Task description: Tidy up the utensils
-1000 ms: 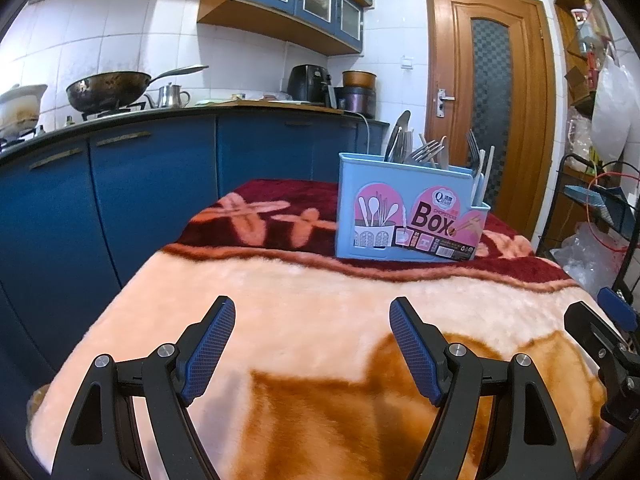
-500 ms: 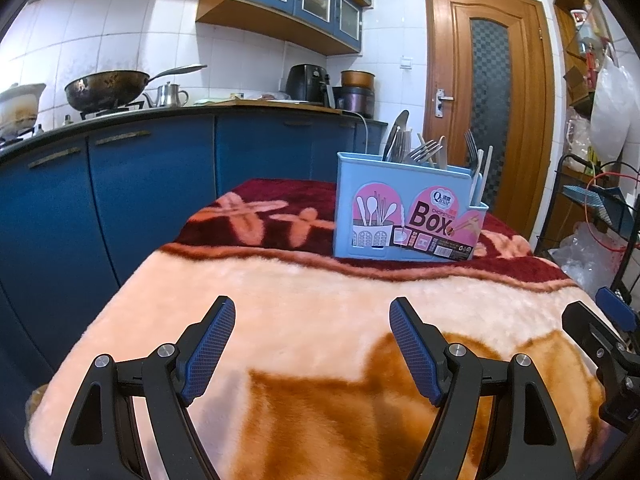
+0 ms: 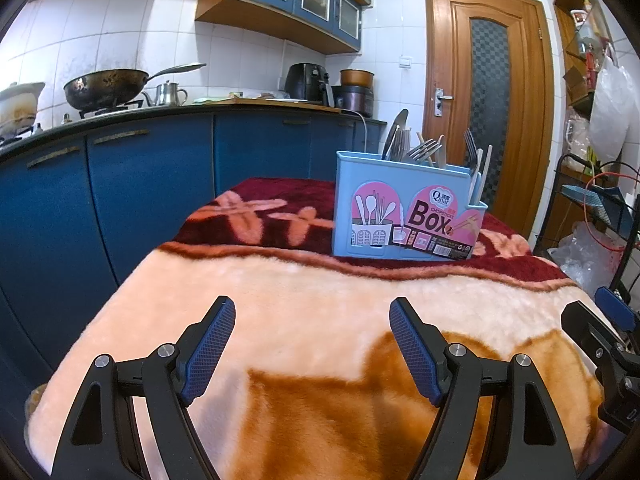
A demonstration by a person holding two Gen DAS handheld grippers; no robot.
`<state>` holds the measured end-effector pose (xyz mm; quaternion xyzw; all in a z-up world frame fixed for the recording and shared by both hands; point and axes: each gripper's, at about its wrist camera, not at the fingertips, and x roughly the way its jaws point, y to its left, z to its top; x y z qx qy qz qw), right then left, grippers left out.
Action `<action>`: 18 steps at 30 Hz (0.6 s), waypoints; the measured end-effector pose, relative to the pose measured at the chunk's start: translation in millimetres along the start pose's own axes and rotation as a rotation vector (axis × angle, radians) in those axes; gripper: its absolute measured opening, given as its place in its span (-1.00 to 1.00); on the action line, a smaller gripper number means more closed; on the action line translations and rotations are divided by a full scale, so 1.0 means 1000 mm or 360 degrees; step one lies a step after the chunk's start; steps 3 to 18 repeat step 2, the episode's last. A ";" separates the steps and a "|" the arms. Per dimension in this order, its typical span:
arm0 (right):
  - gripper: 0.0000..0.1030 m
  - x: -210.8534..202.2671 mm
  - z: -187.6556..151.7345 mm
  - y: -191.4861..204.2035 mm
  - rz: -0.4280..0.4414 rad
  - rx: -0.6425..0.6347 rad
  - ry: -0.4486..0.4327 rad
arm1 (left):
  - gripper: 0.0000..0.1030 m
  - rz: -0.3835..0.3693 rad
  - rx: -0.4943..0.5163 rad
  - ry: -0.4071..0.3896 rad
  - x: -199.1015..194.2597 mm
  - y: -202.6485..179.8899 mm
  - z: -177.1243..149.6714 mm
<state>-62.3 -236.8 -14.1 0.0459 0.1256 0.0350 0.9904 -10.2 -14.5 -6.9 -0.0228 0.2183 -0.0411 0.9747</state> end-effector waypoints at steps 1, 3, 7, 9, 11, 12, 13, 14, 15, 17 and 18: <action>0.99 0.000 0.000 0.000 0.0000 0.0001 0.0000 | 0.56 0.0001 0.0000 0.0002 0.001 0.000 0.000; 0.99 0.000 0.000 0.000 0.0000 0.0001 0.0000 | 0.56 0.0001 -0.0001 0.0003 0.001 0.000 0.000; 0.99 0.000 0.000 0.000 0.0000 0.0001 0.0000 | 0.56 0.0001 -0.0001 0.0003 0.001 0.000 0.000; 0.99 0.000 0.000 0.000 0.0000 0.0001 0.0000 | 0.56 0.0001 -0.0001 0.0003 0.001 0.000 0.000; 0.99 0.000 0.000 0.000 0.0000 0.0001 0.0000 | 0.56 0.0001 -0.0001 0.0003 0.001 0.000 0.000; 0.99 0.000 0.000 0.000 0.0000 0.0001 0.0000 | 0.56 0.0001 -0.0001 0.0003 0.001 0.000 0.000; 0.99 0.000 0.000 0.000 0.0000 0.0001 0.0000 | 0.56 0.0001 -0.0001 0.0003 0.001 0.000 0.000; 0.99 0.000 0.000 0.000 0.0000 0.0001 0.0000 | 0.56 0.0001 -0.0001 0.0003 0.001 0.000 0.000; 0.99 0.000 0.000 0.000 0.0000 0.0001 0.0000 | 0.56 0.0001 -0.0001 0.0003 0.001 0.000 0.000; 0.99 0.000 0.000 0.000 0.0000 0.0001 0.0000 | 0.56 0.0001 -0.0001 0.0003 0.001 0.000 0.000; 0.99 0.000 0.000 0.000 0.0000 0.0001 0.0000 | 0.56 0.0001 -0.0001 0.0003 0.001 0.000 0.000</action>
